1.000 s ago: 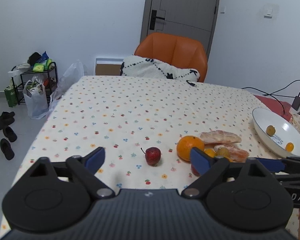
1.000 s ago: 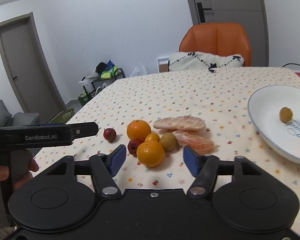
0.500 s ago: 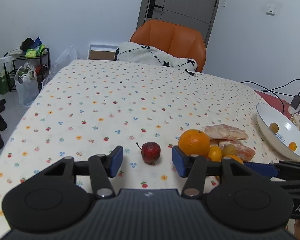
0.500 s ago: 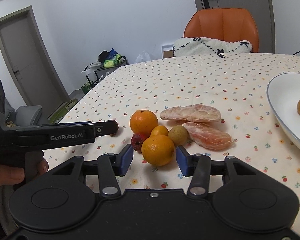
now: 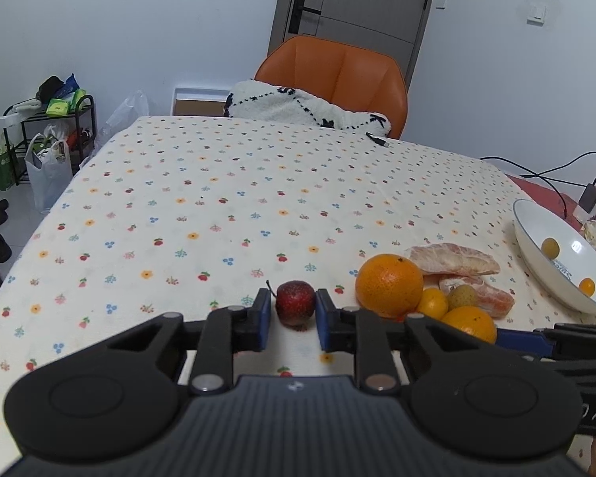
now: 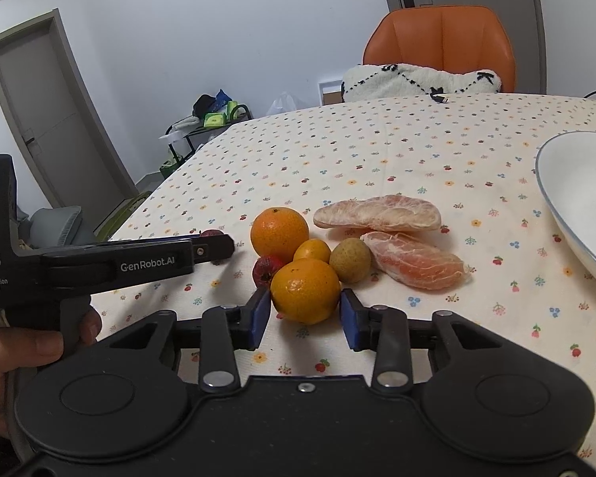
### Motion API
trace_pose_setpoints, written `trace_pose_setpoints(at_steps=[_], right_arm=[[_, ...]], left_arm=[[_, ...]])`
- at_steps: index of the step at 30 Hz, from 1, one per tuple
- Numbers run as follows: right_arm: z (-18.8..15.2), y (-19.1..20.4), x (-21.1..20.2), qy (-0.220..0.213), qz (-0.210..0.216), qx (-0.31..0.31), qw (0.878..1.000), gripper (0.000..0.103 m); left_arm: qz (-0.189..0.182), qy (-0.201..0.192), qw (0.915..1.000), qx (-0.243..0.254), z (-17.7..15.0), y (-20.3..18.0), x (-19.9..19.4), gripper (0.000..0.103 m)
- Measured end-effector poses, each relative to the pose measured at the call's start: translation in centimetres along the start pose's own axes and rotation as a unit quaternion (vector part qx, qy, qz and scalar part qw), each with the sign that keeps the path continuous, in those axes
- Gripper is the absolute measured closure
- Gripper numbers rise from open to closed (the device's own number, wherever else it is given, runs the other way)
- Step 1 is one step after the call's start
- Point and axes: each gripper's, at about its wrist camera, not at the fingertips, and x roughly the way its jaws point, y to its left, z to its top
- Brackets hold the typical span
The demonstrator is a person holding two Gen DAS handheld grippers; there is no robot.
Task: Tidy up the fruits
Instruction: 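Grasp the large orange with the right gripper while the left gripper grasps the red apple, then carry the large orange with the right gripper while the left carries the red apple to the plate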
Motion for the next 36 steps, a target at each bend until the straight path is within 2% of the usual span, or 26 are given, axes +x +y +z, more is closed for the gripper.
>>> trace_pose_setpoints(at_steps=[14, 36], right_arm=[[0.0, -0.8, -2.6, -0.037, 0.004, 0.013, 0.999, 0.068], [-0.8, -5.6, -9.4, -0.103, -0.052, 0.054, 0.992, 0.068]], left_arm=[[-0.017, -0.025, 0.9994, 0.016, 0.5, -2.4, -2.8, 0.083], [-0.076, -0.059, 0.9934, 0.062, 1.1, -10.3, -4.9, 0.083]])
